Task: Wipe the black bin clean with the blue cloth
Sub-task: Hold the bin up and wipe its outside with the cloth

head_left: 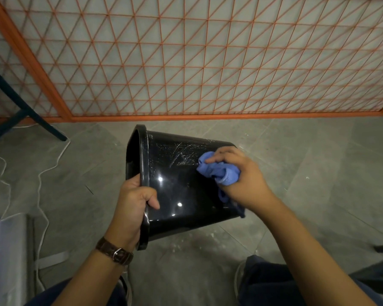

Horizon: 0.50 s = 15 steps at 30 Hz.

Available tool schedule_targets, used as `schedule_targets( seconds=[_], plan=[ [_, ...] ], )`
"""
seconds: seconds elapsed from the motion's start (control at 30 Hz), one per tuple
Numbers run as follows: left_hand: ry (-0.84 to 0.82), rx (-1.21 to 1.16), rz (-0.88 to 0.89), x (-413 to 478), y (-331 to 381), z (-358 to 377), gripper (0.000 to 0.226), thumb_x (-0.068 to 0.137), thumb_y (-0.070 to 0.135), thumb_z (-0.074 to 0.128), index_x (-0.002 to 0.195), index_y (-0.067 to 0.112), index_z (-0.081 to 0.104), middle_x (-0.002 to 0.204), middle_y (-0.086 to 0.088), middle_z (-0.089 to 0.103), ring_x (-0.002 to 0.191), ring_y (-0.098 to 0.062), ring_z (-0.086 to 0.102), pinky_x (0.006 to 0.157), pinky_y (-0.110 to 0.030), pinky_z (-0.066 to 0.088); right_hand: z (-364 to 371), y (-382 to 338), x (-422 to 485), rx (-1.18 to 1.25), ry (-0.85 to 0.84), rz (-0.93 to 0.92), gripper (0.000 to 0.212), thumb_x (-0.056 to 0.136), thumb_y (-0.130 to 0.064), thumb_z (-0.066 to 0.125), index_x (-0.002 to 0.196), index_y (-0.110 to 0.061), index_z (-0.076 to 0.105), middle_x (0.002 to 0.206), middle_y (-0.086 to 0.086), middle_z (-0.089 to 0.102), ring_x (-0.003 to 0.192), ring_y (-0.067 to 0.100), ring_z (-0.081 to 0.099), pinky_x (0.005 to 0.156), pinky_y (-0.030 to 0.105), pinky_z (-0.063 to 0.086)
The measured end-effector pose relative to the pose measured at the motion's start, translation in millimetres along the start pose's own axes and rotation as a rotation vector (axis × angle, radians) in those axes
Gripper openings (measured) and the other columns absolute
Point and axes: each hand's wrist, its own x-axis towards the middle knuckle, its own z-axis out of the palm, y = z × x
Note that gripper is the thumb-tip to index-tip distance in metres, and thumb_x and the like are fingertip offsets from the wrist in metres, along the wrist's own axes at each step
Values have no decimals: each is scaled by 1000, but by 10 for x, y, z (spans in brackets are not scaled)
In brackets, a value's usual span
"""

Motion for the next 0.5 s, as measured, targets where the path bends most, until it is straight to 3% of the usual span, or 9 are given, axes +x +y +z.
schedule_targets(
  seconds=[0.1,0.17,0.27,0.33,0.43,0.5],
  plan=[
    [-63,0,-5,-33,17,61,49,56,-21,32,41,15,61,41,3,52,37,-7,49,36,-13,38,-68,55,36,3,248,247,31,73,-6,66,75,-37,64,93,-13,63,81,5,62,73,28,52],
    [-86,-10,-18,-21,-10,90,41,54,-16,37,43,14,62,42,3,53,38,-8,50,37,-15,39,-14,53,37,-38,370,262,24,72,-13,65,80,-35,64,98,-14,61,83,9,63,75,31,54],
    [-63,-6,-33,4,-66,97,29,40,-5,43,47,16,62,48,1,51,45,-16,47,40,-18,41,133,-11,-23,-33,202,64,32,67,-19,65,98,-27,64,106,-17,52,97,4,57,85,13,45],
    [-52,-26,-40,0,-90,104,33,44,-9,42,49,15,64,49,0,55,45,-17,52,41,-19,43,132,-40,-32,1,67,49,29,72,-13,70,96,-27,66,107,-20,52,99,-3,55,85,9,42],
    [-56,-26,-41,-19,-86,144,38,49,-13,40,52,14,66,53,-1,60,51,-17,57,43,-20,46,30,7,4,38,174,208,27,74,-9,67,80,-35,68,97,-15,62,89,3,62,80,27,53],
    [-60,-8,-51,-18,-96,169,31,43,-7,43,49,14,64,52,0,58,52,-17,55,43,-20,44,16,15,20,-11,272,279,22,77,-14,66,85,-34,67,99,-11,62,87,7,63,78,34,55]
  ],
)
